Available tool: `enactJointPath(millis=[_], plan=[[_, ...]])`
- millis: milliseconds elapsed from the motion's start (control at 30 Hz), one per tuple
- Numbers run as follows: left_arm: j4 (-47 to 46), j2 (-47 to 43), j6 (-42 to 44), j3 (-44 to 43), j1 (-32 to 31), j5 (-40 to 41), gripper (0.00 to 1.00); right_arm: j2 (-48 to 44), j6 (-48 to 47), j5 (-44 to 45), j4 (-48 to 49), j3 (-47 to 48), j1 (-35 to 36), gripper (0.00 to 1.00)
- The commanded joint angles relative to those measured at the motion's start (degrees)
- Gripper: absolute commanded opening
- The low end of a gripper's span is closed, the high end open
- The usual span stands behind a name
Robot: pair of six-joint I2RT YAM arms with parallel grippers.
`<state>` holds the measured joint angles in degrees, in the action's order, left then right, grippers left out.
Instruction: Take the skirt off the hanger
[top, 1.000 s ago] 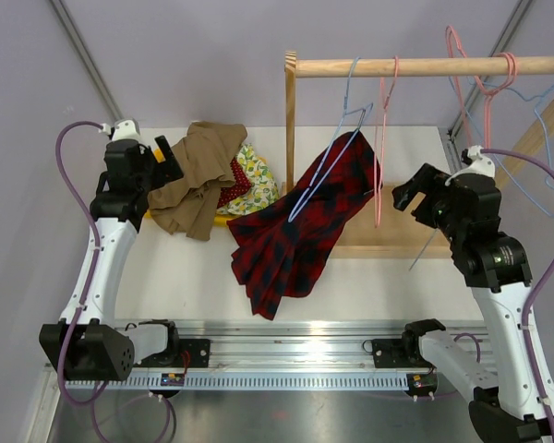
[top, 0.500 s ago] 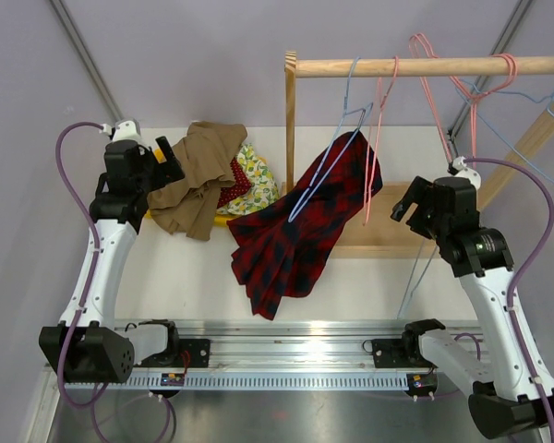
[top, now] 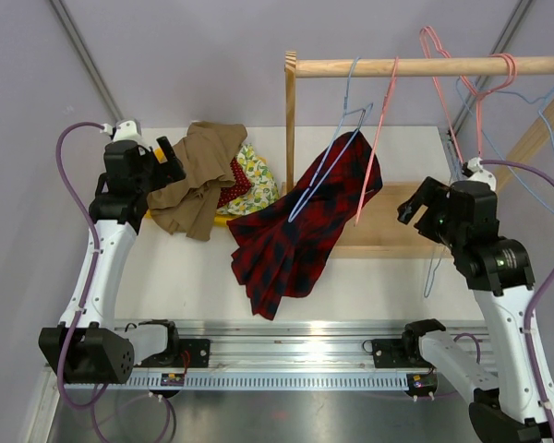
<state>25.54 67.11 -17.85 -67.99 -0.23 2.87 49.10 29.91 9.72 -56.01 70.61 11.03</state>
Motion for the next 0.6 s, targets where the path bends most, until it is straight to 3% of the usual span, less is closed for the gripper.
enactJointPath(millis=[0,333,567], plan=[[-3.21,-1.46,-0.17,-0.04,0.14,-1.91,0.99,-2.25,-1.34,4.42,-5.94,4.80,0.22,0.85],[-3.39,-1.63,-0.44,0.13,0.05,-2.52,0.99,-4.28,-2.75,10.50,-9.91,0.24,0.22,0.87],[-3.39,-1.72,-0.61,0.13,-0.12,-2.52,0.99,-0.25,-0.47,12.77,-10.86,-0.30,0.14,0.88]])
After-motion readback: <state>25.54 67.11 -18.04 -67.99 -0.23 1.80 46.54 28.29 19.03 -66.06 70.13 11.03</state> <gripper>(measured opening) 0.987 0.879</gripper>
